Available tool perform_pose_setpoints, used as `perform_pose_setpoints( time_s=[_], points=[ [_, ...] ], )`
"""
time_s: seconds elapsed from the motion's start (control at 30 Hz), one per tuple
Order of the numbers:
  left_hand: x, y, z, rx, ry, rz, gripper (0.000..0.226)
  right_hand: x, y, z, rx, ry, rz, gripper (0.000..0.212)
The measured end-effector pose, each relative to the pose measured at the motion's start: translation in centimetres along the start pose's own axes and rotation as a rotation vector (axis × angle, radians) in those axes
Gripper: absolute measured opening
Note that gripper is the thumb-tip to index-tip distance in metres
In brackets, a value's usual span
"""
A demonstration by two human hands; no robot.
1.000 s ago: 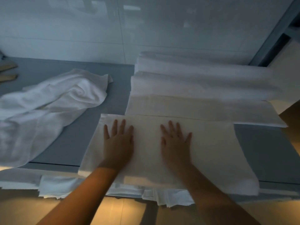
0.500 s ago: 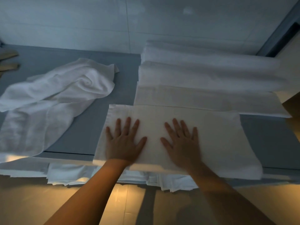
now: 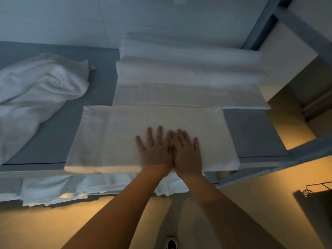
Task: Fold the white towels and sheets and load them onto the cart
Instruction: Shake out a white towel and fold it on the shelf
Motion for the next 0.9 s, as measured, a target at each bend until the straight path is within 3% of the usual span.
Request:
perform_pose_setpoints(
  time_s=[0.3,0.47,0.57,0.67,0.9],
  points=[
    [0.6,-0.2,0.9,-0.075,0.040,-0.021,0.061,-10.8,-0.6,-3.2,-0.031,-0.112,0.097,0.057],
    [0.5,-0.3,0.9,-0.080,0.054,-0.013,0.065,-13.8,0.7,-4.5,-0.003,-0.156,0.306,0.060],
    [0.5,-0.2,1.0,-0.086,0.063,-0.005,0.065,-10.8,3.3,-4.3,-0.124,-0.147,0.136,0.059],
    [0.6,-0.2,1.1,-0.098,0.063,-0.001,0.066,-8.0,6.0,-3.0,-0.022,-0.073,-0.033,0.060],
    [0.6,-0.2,1.1,-0.099,0.080,0.006,0.067,-13.3,7.0,-4.3,-0.017,-0.078,0.167,0.073]
  ],
)
Point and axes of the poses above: each hand's wrist, its own y-axis towards the middle knuckle, its own z-axis out of the palm, x = y × z, the point moved 2 cm from there along y, towards the middle knuckle, and after that the axes turned 8 degrees about y, right-handed, at the moved point
